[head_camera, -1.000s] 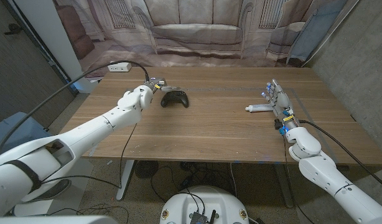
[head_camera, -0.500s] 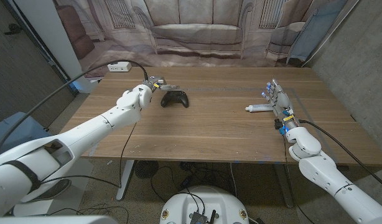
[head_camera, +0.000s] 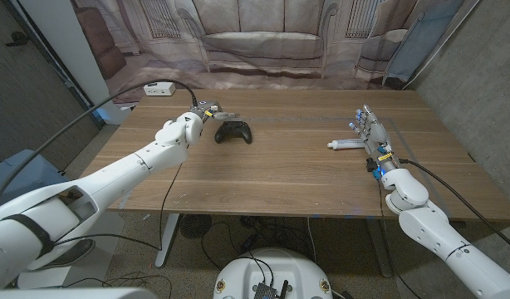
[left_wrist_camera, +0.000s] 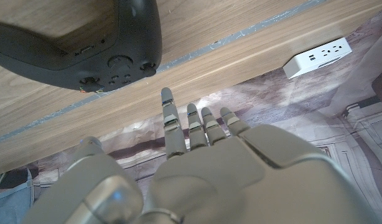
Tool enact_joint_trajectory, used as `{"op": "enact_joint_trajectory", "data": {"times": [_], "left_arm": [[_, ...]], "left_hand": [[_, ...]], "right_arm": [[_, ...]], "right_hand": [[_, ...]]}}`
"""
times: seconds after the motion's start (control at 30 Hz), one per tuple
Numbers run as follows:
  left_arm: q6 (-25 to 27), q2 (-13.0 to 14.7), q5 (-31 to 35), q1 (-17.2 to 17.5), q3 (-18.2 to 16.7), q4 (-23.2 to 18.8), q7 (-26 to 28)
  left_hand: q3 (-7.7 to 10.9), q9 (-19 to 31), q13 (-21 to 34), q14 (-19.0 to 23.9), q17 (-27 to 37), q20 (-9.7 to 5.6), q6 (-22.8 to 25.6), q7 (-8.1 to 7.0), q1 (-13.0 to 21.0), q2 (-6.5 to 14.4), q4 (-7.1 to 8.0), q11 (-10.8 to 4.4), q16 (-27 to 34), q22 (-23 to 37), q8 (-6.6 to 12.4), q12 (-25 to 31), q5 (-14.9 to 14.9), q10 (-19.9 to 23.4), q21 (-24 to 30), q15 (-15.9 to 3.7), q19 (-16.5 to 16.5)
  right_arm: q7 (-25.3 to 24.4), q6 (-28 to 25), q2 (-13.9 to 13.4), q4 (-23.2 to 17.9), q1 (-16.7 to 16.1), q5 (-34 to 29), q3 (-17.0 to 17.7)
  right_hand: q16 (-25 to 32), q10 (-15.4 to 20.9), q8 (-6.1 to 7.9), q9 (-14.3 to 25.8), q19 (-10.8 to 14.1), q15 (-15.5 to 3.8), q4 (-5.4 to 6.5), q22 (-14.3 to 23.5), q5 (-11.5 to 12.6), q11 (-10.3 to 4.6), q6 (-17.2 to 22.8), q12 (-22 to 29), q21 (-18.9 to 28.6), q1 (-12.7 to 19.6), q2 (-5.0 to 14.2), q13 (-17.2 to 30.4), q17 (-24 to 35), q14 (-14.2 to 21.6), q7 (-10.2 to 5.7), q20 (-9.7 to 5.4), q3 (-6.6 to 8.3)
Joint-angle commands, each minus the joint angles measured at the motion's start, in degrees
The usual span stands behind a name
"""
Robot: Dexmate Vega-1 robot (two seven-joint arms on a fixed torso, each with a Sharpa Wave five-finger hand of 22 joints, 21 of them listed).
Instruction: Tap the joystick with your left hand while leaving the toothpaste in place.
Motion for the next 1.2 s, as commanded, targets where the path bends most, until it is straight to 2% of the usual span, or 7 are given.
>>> {"op": "enact_joint_trajectory", "data": {"times": [0.03,0.27,0.37,0.73,1.2], "left_arm": [[-0.2,-0.1,-0.5,0.1,-0.2,0.2,0.2],[-0.8,-0.1,-1.3,0.3,-0.7,0.4,1.0],[-0.9,-0.1,-1.5,0.3,-0.7,0.5,1.2],[-1.0,0.0,-2.2,0.8,-1.2,0.2,2.2],[-3.0,1.8,-7.3,4.0,-5.1,-2.8,4.5]], "left_hand": [[-0.02,0.1,0.3,0.6,0.1,0.97,-5.4,-0.71,0.3,0.5,-0.36,-0.14,0.3,0.3,-0.34,0.4,-0.4,0.7,0.6,0.11,0.3],[-0.3,0.1,0.3,1.2,0.1,1.46,-15.6,-2.38,0.2,0.6,-0.52,-0.32,0.3,0.3,-0.44,0.3,-0.5,0.7,0.7,0.29,0.7],[-0.39,0.1,0.3,1.2,0.1,1.51,-18.0,-2.16,0.2,0.6,-0.58,-0.23,0.3,0.4,-0.25,0.2,-0.5,0.6,0.7,0.3,0.8],[-0.48,0.1,0.3,0.5,0.1,1.68,-18.0,-2.0,0.2,0.7,-0.63,0.09,0.0,0.4,0.61,-0.2,-0.5,-0.3,0.6,0.31,0.8],[-0.58,0.0,0.3,0.1,0.1,1.69,-16.9,-1.18,0.2,0.8,-0.65,0.37,0.0,0.4,1.29,-0.4,-0.5,-1.0,0.7,0.48,0.9]], "right_arm": [[0.3,0.2,0.2,0.6,0.4,0.2,-0.2],[0.2,0.3,0.4,0.8,0.5,0.2,-0.2],[0.1,0.3,0.4,0.8,0.5,0.1,-0.2],[0.2,0.4,0.5,1.0,0.7,0.1,-0.3],[-0.2,0.6,0.6,0.6,0.7,-0.4,-0.4]], "right_hand": [[-0.1,0.4,-0.17,0.2,0.2,0.27,-0.39,0.1,0.3,0.26,0.3,-0.2,-0.2,-0.3,0.05,0.2,0.1,-0.1,-0.23,0.28,-0.01],[-0.1,0.5,-0.19,0.2,0.3,0.28,-0.42,0.1,0.4,0.26,0.2,-0.2,-0.1,-0.3,0.09,0.2,0.1,-0.1,-0.2,0.26,0.0],[-0.1,0.4,-0.19,0.2,0.3,0.29,-0.43,0.1,0.4,0.33,0.2,-0.2,-0.1,-0.3,0.1,0.2,0.1,-0.1,-0.23,0.23,0.0],[-0.1,0.5,-0.17,0.2,0.3,0.34,-0.43,0.1,0.4,0.19,0.3,-0.1,-0.1,-0.3,0.14,0.2,0.1,-0.1,-0.21,0.22,-0.02],[-0.1,0.6,-0.19,0.2,0.3,0.3,-0.48,0.1,0.3,0.4,0.3,-0.1,-0.1,-0.3,0.14,0.2,0.1,0.0,-0.2,0.2,-0.05]]}}
